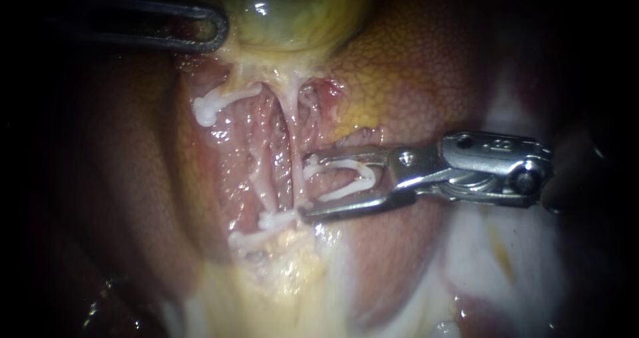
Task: Clipping second clip right tube
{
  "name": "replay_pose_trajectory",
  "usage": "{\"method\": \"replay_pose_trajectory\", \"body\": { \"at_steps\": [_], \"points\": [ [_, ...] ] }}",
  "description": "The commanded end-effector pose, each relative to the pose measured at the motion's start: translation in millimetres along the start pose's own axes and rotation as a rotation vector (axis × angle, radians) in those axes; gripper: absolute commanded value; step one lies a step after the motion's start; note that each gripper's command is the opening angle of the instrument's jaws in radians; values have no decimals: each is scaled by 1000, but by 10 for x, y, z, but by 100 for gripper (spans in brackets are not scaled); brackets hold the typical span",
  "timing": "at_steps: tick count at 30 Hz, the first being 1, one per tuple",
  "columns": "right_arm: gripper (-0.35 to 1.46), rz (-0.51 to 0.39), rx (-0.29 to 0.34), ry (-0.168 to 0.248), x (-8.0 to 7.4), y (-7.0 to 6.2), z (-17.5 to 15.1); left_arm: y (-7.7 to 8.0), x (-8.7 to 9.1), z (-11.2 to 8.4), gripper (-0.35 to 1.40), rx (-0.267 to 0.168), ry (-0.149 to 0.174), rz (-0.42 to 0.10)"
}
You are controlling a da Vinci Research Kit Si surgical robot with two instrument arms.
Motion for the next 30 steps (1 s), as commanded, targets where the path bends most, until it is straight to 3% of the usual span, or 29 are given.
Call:
{"method": "replay_pose_trajectory", "body": {
  "at_steps": [1, 4, 11, 19, 23, 30],
  "points": [
    [44, 18, 16, 15, 1, 1, 2, 0, 0, 1, -35, 0, 0, 0],
    [44, 35, 81, 49, 3, 2, 9, 0, 0, 1, -35, 0, 0, 0],
    [44, 21, 164, 80, 5, 0, 16, 0, 0, 2, -35, -1, 0, 0],
    [42, 16, 251, 98, 11, -24, 20, 0, 0, 1, -35, -1, 0, 0],
    [41, 22, 265, 118, 20, -31, 21, 0, 0, 1, -35, -1, 0, 0],
    [36, 25, 272, 133, 25, -33, 20, 0, 0, 1, -35, -1, 0, 0]
  ]
}}
